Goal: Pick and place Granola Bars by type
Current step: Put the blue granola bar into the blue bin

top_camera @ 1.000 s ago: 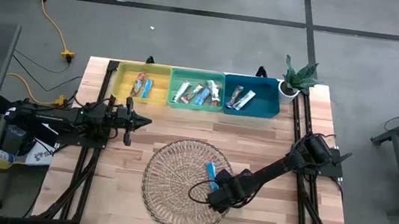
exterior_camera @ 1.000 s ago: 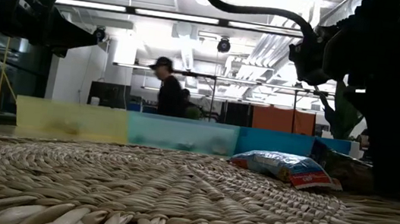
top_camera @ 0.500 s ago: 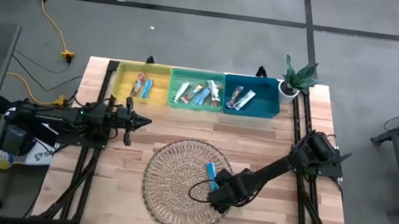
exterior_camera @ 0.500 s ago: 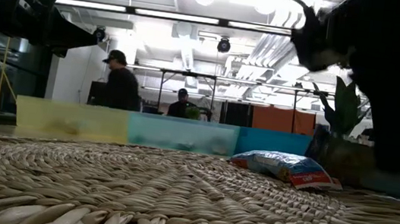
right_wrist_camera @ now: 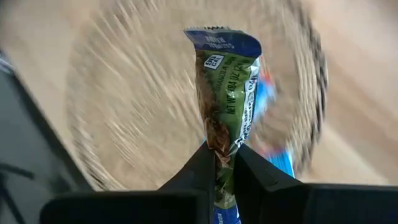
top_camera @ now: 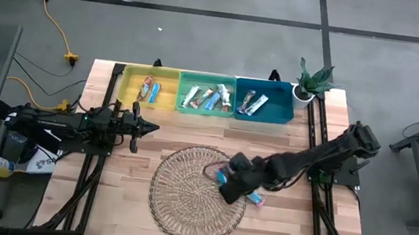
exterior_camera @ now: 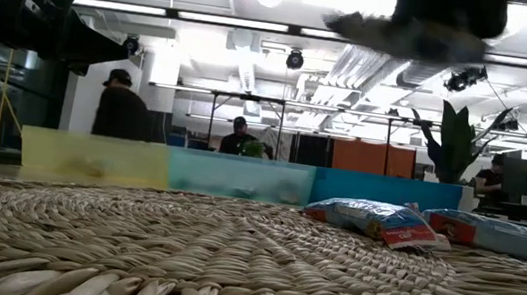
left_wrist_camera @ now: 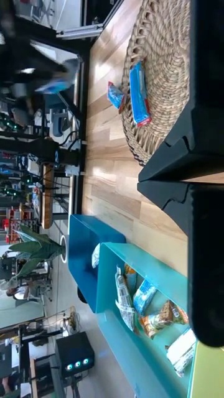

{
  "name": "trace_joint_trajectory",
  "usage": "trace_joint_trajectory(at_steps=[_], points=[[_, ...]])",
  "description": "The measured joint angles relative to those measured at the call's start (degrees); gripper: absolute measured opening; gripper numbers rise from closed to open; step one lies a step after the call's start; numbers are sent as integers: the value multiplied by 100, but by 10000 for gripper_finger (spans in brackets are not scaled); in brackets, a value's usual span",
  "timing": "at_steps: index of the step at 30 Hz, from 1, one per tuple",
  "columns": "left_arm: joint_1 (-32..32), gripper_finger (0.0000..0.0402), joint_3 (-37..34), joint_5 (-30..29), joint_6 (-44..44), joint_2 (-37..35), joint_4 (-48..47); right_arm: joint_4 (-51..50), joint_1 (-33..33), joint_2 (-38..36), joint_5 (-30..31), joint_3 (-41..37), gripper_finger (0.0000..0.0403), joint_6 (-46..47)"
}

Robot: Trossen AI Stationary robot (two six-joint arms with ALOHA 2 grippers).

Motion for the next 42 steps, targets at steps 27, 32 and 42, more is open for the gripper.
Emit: trace_joint_trajectory(at_steps=[27, 32, 42], points=[[0, 0, 0, 0, 1, -2, 0, 2158, -1317, -1136, 1144, 0, 27, -3215], [0, 0, 0, 0, 1, 0, 0, 2052, -2085, -1374, 1250, 0, 28, -3555], [0, 0, 0, 0, 1, -2, 0, 60, -4022, -1599, 1505, 0, 29, -3472]])
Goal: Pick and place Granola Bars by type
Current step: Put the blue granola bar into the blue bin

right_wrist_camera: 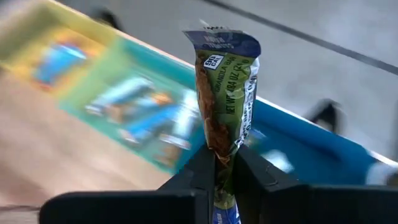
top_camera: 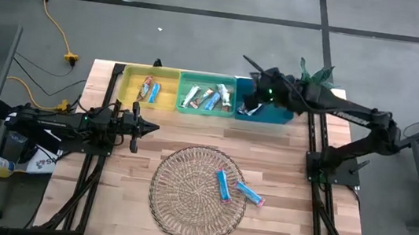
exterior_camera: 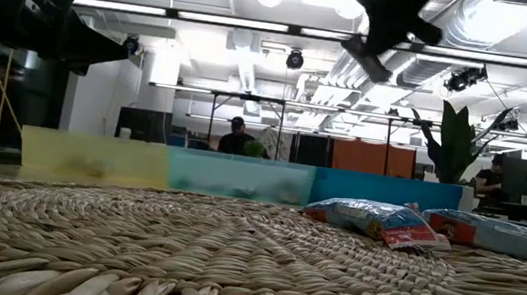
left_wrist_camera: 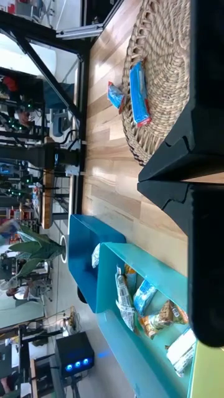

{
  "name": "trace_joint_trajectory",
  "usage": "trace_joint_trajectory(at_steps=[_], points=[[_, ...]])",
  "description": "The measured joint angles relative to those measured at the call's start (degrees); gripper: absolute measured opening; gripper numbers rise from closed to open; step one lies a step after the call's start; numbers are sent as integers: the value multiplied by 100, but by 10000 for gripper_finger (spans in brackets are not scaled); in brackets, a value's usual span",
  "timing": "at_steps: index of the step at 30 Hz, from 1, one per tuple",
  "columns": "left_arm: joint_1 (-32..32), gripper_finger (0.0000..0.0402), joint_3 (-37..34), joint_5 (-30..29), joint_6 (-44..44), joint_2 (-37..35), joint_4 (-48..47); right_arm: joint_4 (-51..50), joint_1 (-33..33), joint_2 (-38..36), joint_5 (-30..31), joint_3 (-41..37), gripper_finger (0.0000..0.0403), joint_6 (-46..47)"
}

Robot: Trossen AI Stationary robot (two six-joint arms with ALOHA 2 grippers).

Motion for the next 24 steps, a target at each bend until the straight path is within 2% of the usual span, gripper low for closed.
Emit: trace_joint_trajectory(at_steps=[4, 8, 14, 24], points=[[0, 0, 0, -1, -1, 2, 0, -616, -602, 136, 12, 0, 34, -226], [0, 0, 0, 0, -2, 0, 0, -650, -1061, 290, -79, -55, 33, -458], [0, 0, 0, 0, -2, 2, 0, 1073, -1502, 330, -901, -1374, 31, -489], [0, 0, 0, -1, -1, 0, 2, 3586, -2169, 330, -2168, -3308, 29, 32]])
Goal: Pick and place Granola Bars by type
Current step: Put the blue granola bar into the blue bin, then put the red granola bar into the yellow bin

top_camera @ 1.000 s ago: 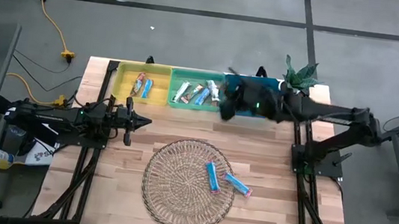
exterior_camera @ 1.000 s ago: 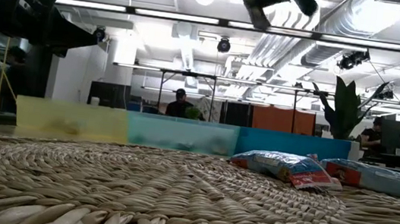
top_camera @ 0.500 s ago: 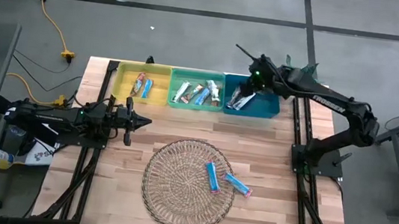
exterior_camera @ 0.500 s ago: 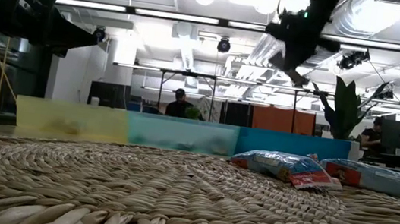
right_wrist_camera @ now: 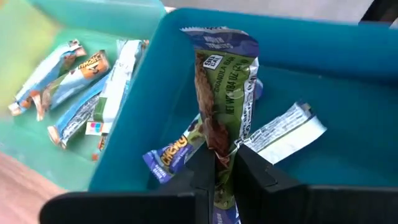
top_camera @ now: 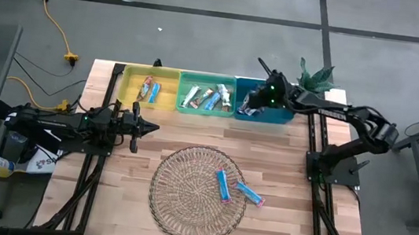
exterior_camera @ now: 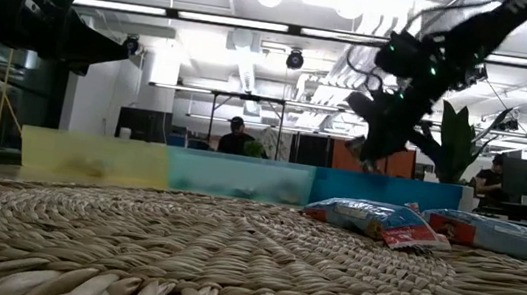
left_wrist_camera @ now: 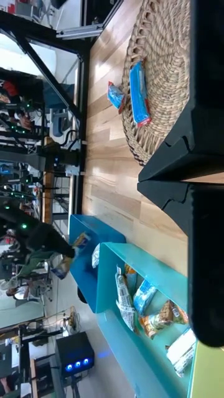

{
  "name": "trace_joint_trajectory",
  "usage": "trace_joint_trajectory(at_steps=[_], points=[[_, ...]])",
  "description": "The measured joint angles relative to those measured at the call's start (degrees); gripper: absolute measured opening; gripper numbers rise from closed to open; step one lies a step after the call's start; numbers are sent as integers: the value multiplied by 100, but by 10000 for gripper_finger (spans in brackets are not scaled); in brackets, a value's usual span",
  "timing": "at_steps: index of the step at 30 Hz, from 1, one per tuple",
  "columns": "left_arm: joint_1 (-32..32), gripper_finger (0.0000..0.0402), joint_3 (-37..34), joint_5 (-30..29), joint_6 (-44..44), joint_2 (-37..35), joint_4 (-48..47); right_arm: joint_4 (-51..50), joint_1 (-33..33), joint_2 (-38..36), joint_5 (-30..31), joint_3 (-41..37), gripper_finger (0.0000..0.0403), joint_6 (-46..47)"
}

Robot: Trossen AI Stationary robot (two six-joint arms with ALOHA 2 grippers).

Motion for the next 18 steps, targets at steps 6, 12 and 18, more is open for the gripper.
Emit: trace_joint_trajectory(at_steps=[6, 12, 18], points=[[0, 0, 0, 1, 0, 1, -2, 1081, -290, 0, -280, -762, 33, 208], [0, 0, 0, 1, -1, 1, 0, 1330, -477, -2, -574, -937, 57, -239], [0, 0, 0, -1, 1, 0, -1, 1642, -616, -9, -1106, -937, 126, -601]])
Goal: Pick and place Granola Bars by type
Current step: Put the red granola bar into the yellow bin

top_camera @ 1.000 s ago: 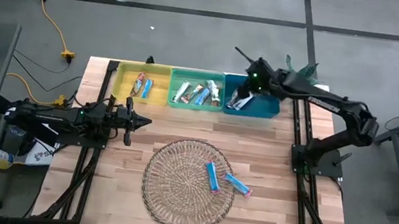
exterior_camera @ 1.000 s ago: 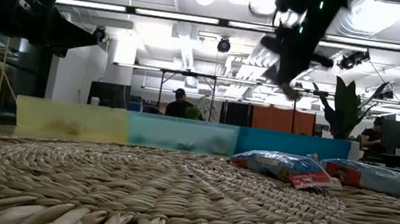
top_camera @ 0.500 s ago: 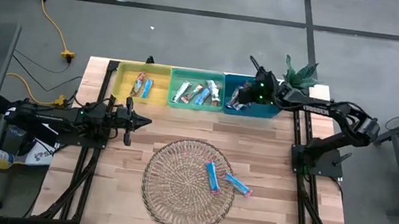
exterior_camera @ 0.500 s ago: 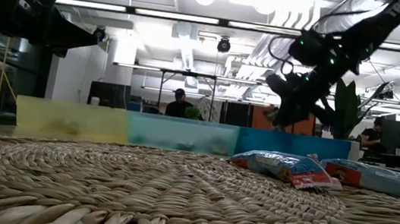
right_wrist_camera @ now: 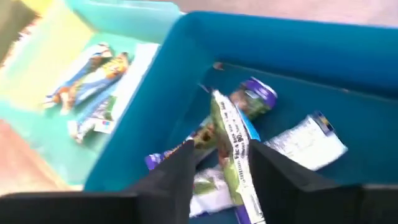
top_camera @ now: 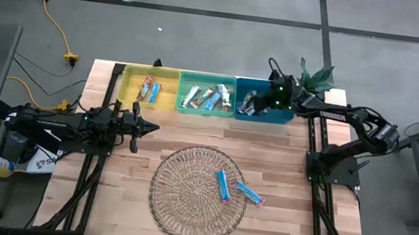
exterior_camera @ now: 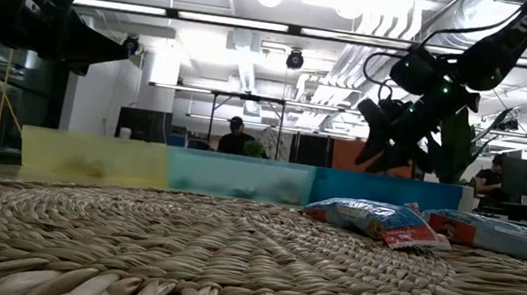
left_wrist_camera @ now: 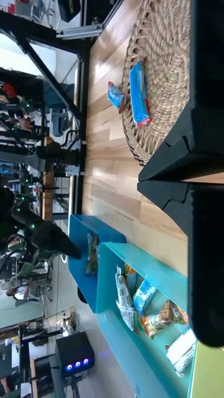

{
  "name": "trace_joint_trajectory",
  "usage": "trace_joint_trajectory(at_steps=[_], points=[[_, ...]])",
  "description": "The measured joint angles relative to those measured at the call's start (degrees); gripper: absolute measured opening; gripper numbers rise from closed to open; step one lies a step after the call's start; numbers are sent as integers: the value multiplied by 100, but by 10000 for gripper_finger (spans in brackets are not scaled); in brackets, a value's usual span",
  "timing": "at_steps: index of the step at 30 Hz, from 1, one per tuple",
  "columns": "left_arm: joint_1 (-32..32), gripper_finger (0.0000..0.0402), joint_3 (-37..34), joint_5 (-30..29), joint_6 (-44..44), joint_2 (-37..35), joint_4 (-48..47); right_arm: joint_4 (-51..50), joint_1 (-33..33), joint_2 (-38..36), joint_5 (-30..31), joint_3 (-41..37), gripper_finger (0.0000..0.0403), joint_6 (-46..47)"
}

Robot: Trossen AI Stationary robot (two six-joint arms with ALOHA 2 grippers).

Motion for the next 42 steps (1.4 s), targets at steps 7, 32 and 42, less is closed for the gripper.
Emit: trace_joint_trajectory(at_steps=[7, 32, 42], points=[[0, 0, 0, 1, -1, 0, 0, 934, -158, -39, -1068, 0, 196, -236], [0, 0, 0, 2, 0, 2, -1, -1513, 4051, -2560, 1139, 2139, 207, -1988], [0, 0, 0, 2, -1, 2, 1, -5852, 5402, -1045, 2634, 4864, 207, -1436]])
